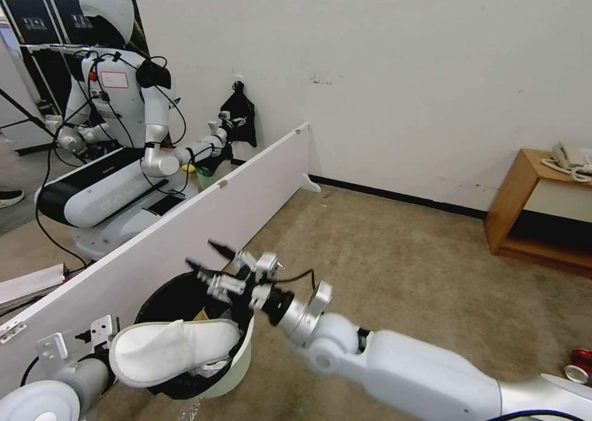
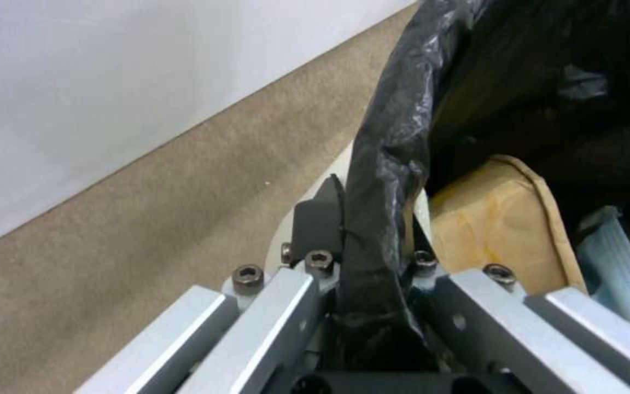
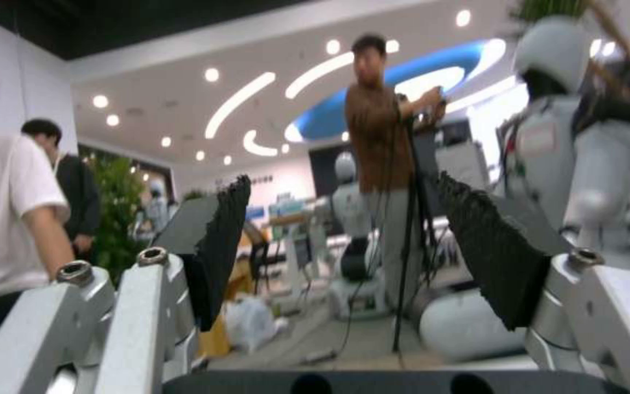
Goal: Pick up the trash bin, then pick up the garbage from the floor and place it into the trash bin.
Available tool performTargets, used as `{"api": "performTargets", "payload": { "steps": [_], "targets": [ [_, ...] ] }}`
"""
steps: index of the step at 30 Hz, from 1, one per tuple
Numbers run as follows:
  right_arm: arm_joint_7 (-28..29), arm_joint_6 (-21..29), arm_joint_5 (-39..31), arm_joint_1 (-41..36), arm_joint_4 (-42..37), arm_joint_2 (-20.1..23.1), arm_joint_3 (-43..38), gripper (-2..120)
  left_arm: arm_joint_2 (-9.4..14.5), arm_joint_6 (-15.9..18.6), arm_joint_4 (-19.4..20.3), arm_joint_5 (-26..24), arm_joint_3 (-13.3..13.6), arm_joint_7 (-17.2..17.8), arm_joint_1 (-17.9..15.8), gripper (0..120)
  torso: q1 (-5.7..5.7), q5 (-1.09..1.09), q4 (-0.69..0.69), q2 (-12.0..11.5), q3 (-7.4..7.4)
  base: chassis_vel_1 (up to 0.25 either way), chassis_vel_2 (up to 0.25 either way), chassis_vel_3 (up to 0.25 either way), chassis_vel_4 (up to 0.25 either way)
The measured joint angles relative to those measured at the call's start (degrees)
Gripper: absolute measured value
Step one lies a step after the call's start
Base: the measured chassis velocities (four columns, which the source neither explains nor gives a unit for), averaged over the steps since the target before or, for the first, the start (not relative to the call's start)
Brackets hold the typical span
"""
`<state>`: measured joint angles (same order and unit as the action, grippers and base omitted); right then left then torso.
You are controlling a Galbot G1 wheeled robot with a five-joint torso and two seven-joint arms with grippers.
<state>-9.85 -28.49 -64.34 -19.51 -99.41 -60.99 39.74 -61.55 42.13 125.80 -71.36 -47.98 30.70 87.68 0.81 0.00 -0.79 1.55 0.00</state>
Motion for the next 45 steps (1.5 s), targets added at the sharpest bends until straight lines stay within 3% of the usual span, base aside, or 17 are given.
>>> {"api": "performTargets", "payload": {
  "steps": [8, 14, 17, 20, 22, 26, 27, 28, 32, 34, 36, 40, 45],
  "targets": [
    [2.33, 0.34, -1.18, 1.39, -3.95, 2.74, -6.8, 68, -0.07, 0.0, 0.13, 0.31, -0.47, -0.11, 0.23, 1, 0.0, 0.0, 0.0, 0.0, 0.0, 0.0, 0.0, 0.0, 0.0],
    [6.81, 2.74, -0.87, 0.27, -4.57, 6.32, -17.88, 68, -0.05, 0.0, 0.48, 0.65, -1.09, -0.54, 0.74, 1, 0.0, 0.0, 0.02, 0.0, 0.0, 0.0, 0.0, 0.0, 0.0],
    [11.28, 5.37, 2.4, -4.9, -3.1, 11.97, -32.48, 76, -0.05, 0.0, 0.99, 0.68, -1.84, -0.71, 0.92, 1, 0.0, 0.01, -0.01, 0.0, 0.0, 0.0, 0.0, 0.0, 0.0],
    [12.24, 6.22, 4.02, -7.13, -2.53, 13.48, -37.9, 79, -0.19, 0.0, 1.3, 0.8, -2.07, -0.76, 1.06, 1, 0.0, 0.03, -0.02, 0.0, 0.0, 0.0, 0.0, 0.0, 0.0],
    [14.15, 8.26, 7.35, -12.05, -1.99, 15.95, -49.84, 91, -1.28, 0.0, 2.59, 1.56, -3.11, -1.02, 2.09, 1, 0.0, 0.04, -0.03, 0.0, 0.0, 0.0, 0.0, 0.0, 0.0],
    [15.88, 9.65, 11.25, -15.95, -2.14, 17.12, -57.34, 95, -2.3, 0.0, 3.65, 3.12, -3.84, -1.6, 2.91, 1, -0.01, 0.03, -0.01, 0.0, 0.0, 0.0, 0.0, 0.0, 0.0],
    [17.11, 10.51, 14.83, -19.35, -2.74, 17.69, -62.85, 96, -2.85, 0.0, 4.12, 3.83, -4.0, -1.79, 3.16, 1, -0.01, 0.03, 0.05, 0.0, 0.0, 0.0, 0.0, 0.0, 0.0],
    [17.89, 11.25, 17.83, -23.29, -3.36, 17.99, -67.13, 96, -3.24, 0.0, 4.45, 4.36, -4.07, -2.1, 3.35, 1, -0.01, -0.05, -0.02, 0.0, -0.01, 0.0, 0.0, 0.0, 0.0],
    [19.25, 11.42, 22.45, -29.92, -3.52, 17.91, -72.23, 96, -4.1, 0.0, 5.18, 5.32, -4.29, -2.76, 3.88, 1, 0.0, 0.1, 0.0, 0.0, 0.0, 0.0, 0.0, 0.0, 0.0],
    [20.1, 11.42, 27.13, -38.74, -4.67, 17.81, -81.1, 99, -4.56, 0.0, 5.34, 5.89, -3.96, -3.12, 3.57, 1, -0.01, -0.04, 0.0, 0.0, -0.01, 0.0, 0.0, 0.0, 0.0],
    [20.14, 11.3, 28.13, -40.82, -4.98, 17.66, -83.05, 99, -4.6, 0.0, 5.35, 6.01, -3.79, -3.3, 3.51, 1, -0.01, -0.02, 0.0, 0.0, -0.01, 0.0, 0.0, 0.0, 0.0],
    [20.49, 11.21, 32.63, -53.02, -7.87, 15.61, -91.95, 99, -4.87, 0.0, 5.35, 7.04, -2.89, -3.98, 3.45, 1, -0.01, 0.0, -0.02, 0.0, -0.01, 0.0, 0.0, 0.0, 0.0],
    [21.19, 11.55, 36.75, -59.5, -9.85, 13.06, -95.88, 99, -5.08, 0.0, 5.34, 7.99, -2.57, -4.51, 3.58, 1, -0.01, -0.02, 0.0, 0.0, -0.01, 0.0, 0.0, 0.0, 0.0]
  ]
}}
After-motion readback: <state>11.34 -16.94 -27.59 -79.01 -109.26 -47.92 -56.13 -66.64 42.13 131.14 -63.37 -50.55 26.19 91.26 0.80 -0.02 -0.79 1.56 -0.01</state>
